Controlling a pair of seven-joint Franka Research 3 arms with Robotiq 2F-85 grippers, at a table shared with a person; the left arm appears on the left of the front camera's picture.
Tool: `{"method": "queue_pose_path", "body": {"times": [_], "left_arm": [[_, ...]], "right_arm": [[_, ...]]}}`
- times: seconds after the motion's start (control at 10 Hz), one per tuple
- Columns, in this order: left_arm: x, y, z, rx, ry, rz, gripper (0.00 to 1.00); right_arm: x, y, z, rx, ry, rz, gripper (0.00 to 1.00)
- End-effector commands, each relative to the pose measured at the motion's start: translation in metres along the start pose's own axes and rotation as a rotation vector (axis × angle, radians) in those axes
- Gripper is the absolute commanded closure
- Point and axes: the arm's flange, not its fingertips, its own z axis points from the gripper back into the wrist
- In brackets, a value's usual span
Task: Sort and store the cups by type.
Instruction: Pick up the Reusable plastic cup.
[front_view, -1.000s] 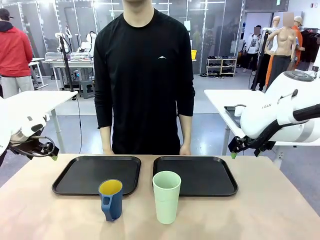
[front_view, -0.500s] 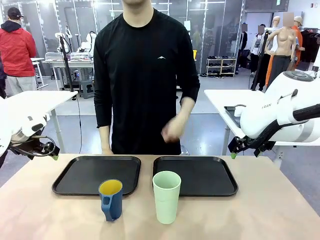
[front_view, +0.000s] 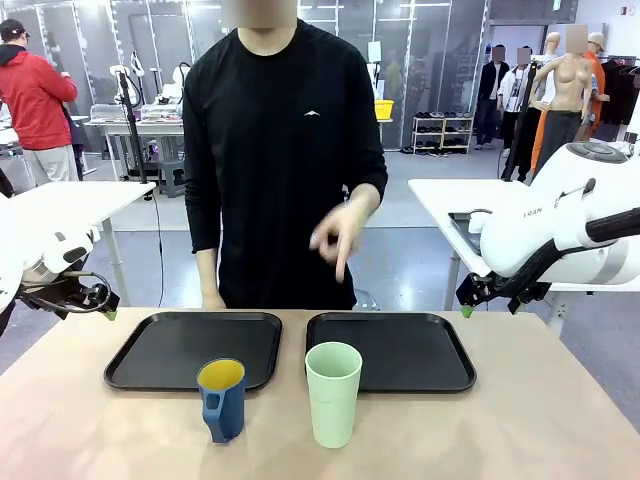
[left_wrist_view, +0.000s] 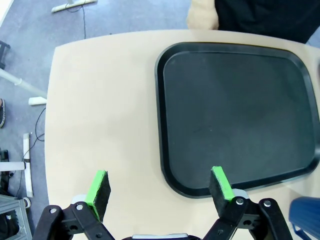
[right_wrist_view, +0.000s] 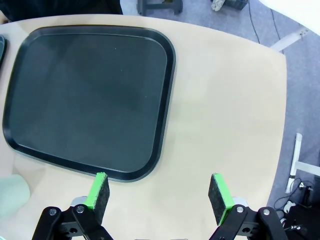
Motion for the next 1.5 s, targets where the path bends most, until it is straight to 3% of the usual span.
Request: {"method": "queue_pose_path", "body": {"times": [0.0, 1.3, 1.4], "left_arm": [[0.0, 0.0014, 0.0003, 0.005, 0.0, -0.006, 0.0], [0.0, 0.0014, 0.0003, 0.005, 0.0, -0.006, 0.0], [0.0, 0.0014, 0.0003, 0.005, 0.0, -0.006, 0.0]], "right_arm": [[0.0002, -0.0006, 0.0004, -0.001, -0.006, -0.001, 0.0], [0.0, 0.0, 0.0, 0.0, 0.0, 0.0, 0.0], [-0.0015, 0.0026, 0.0041, 0.085, 0.016, 0.121, 0.0]]}}
